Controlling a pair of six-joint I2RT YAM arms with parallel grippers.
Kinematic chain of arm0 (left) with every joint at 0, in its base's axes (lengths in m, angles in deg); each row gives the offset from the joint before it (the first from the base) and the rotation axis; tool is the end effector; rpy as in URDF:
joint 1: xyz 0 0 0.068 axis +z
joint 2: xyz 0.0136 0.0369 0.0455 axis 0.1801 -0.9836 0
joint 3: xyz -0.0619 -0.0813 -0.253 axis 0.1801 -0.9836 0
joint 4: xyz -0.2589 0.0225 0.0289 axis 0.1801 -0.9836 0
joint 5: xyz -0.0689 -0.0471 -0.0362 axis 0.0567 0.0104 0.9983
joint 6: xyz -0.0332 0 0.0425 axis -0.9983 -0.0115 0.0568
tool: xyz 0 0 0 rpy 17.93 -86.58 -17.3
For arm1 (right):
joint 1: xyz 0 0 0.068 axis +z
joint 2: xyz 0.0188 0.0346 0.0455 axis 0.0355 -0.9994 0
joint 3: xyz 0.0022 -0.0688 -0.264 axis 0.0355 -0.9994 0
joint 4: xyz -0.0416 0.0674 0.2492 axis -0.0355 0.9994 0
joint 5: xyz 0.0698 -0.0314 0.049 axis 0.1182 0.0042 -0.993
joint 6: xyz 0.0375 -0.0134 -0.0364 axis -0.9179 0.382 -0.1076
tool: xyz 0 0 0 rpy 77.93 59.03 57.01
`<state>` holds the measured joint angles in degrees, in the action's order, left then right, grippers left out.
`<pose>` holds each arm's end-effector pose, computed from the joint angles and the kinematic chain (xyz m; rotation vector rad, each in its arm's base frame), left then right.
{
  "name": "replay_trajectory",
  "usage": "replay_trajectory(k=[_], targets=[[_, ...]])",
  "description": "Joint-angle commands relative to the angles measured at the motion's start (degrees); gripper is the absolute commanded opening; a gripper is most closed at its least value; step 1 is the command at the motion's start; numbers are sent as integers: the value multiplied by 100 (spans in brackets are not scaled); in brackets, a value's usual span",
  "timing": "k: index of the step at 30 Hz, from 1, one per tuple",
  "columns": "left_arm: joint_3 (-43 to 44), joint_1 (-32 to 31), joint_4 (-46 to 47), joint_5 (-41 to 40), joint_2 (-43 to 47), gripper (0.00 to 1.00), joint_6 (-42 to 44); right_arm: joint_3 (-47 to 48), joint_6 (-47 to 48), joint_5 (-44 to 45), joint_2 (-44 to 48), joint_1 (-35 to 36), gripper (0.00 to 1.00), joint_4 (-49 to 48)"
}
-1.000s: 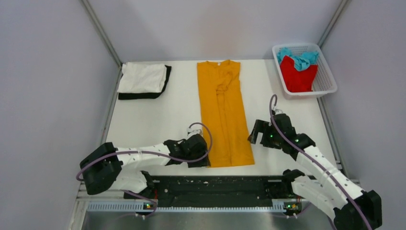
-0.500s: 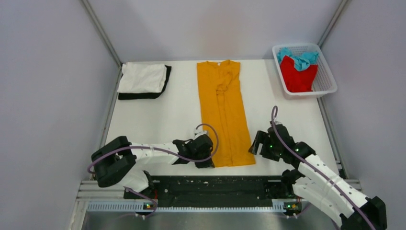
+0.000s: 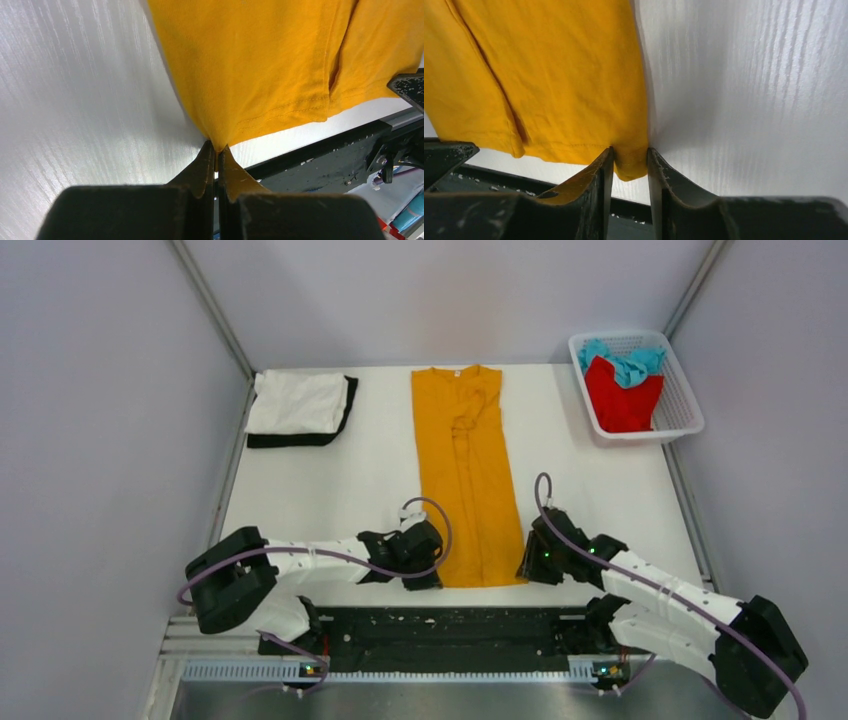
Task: Fold and stack the t-shirts
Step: Grab the bottom of the folded rectangular tshirt with both arms, then fold the folded rectangular tshirt in 1/3 of the way
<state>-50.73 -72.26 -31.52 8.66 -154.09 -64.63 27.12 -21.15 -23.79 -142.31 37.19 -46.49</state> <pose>0.1174 -0.2186 0.1481 -0.1140 2.8139 -0.6758 0.1184 0.0962 0.1553 0.2315 2.7334 0.4646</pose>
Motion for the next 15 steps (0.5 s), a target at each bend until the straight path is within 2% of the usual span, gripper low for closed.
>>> replay_trajectory(k=[1, 3, 5, 10, 13, 15], targets=[[-129, -7, -203, -208, 61, 0, -46, -152, -201, -205, -42, 201, 26, -180], [-147, -22, -196, -181, 82, 0, -70, -144, -219, -193, -24, 268, 16, -36], [-215, -86, -210, -172, 223, 0, -107, -130, -281, -186, 103, 380, 0, 264], [-275, -911, -766, -719, 988, 0, -131, -22, -557, -317, 883, 980, 0, 1175], [-404, -1018, -499, -468, 1108, 0, -49, 52, -581, -562, 1290, 1249, 0, 1049], [-186, -1014, -574, -603, 1062, 0, 161, 101, -452, -599, 1338, 1269, 0, 736]])
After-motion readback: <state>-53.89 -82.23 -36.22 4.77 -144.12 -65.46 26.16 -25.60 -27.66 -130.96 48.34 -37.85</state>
